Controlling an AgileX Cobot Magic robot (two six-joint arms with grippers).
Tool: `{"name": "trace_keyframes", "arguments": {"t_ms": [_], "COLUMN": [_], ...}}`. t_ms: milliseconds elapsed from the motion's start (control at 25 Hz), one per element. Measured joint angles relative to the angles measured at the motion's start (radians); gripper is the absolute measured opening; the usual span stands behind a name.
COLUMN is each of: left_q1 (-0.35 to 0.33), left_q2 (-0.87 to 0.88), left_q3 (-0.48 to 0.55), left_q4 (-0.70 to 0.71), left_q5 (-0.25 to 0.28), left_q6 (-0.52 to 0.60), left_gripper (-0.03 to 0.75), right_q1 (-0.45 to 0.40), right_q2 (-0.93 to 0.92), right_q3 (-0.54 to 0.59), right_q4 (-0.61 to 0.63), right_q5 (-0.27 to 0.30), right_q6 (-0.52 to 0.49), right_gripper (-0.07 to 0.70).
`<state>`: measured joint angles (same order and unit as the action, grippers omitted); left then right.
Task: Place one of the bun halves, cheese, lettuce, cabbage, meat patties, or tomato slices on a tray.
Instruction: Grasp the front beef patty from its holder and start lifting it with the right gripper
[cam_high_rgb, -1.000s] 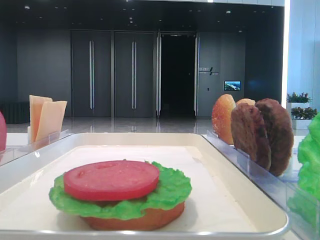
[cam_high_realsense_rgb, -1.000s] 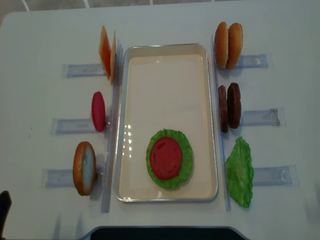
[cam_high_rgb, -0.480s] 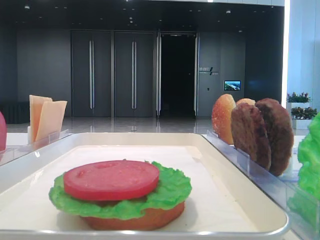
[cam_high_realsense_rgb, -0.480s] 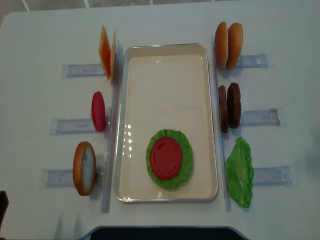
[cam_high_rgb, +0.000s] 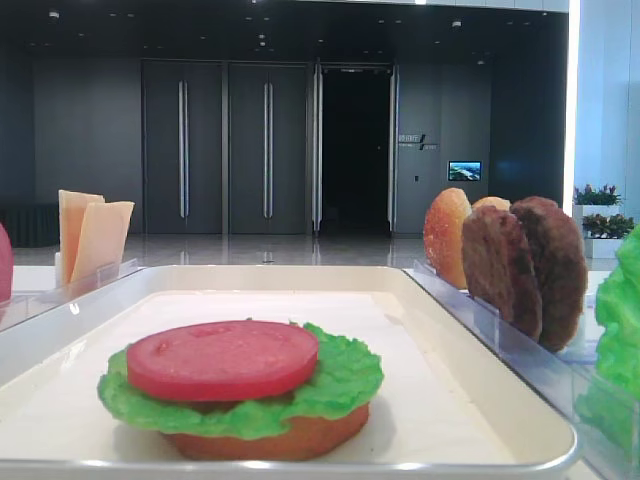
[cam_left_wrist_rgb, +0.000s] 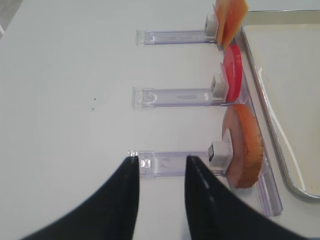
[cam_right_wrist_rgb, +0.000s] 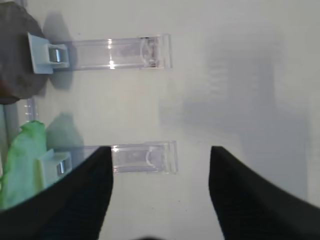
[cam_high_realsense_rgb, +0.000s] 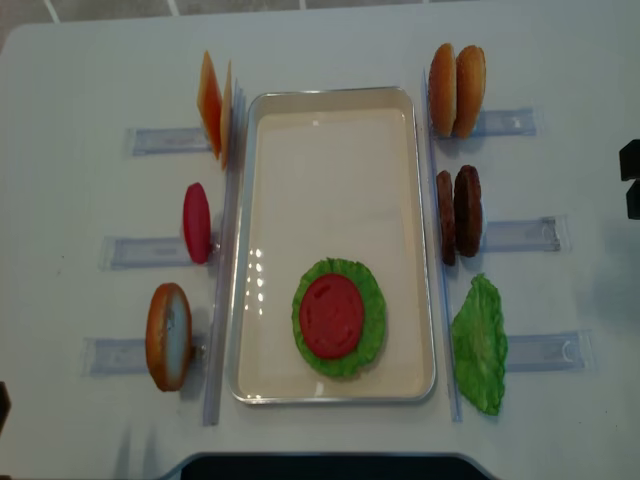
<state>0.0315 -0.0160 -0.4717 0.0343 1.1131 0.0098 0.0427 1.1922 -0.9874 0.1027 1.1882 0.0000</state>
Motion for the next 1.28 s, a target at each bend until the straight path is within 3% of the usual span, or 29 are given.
{"name": "trace_keyframes", "arguments": {"t_ms": [200, 360, 480, 680, 960, 1280], "left_q1": [0.0, 0.0, 0.0, 0.0, 0.0, 0.0], "left_q2": [0.0, 0.0, 0.0, 0.0, 0.0, 0.0], "left_q3": [0.0, 0.0, 0.0, 0.0, 0.0, 0.0], "left_q4": [0.0, 0.0, 0.0, 0.0, 0.0, 0.0], "left_q5": [0.0, 0.0, 0.0, 0.0, 0.0, 0.0], "left_q6": [0.0, 0.0, 0.0, 0.0, 0.0, 0.0], "left_gripper": [0.172, 0.118, 0.093, 0.071, 0.043, 0.001], "right_q1": [0.142, 0.283, 0.376, 0.509, 0.606, 0.619], "right_q2": [0.0, 0.001, 0.017, 0.098, 0.209, 0.317], "right_q3": [0.0, -0.001, -0.008, -0.064, -0.132, -0.145], "right_q4": [-0.001, -0.001, -0.001, -0.001, -0.001, -0.014], "right_q5": [-0.042, -0.113, -0.155, -0.173, -0.223, -0.285], "right_q6": [0.147, 0.277, 0.346, 0.402, 0.409, 0.411], "right_gripper": [0.433, 0.433, 0.433, 0.433, 0.433, 0.433]}}
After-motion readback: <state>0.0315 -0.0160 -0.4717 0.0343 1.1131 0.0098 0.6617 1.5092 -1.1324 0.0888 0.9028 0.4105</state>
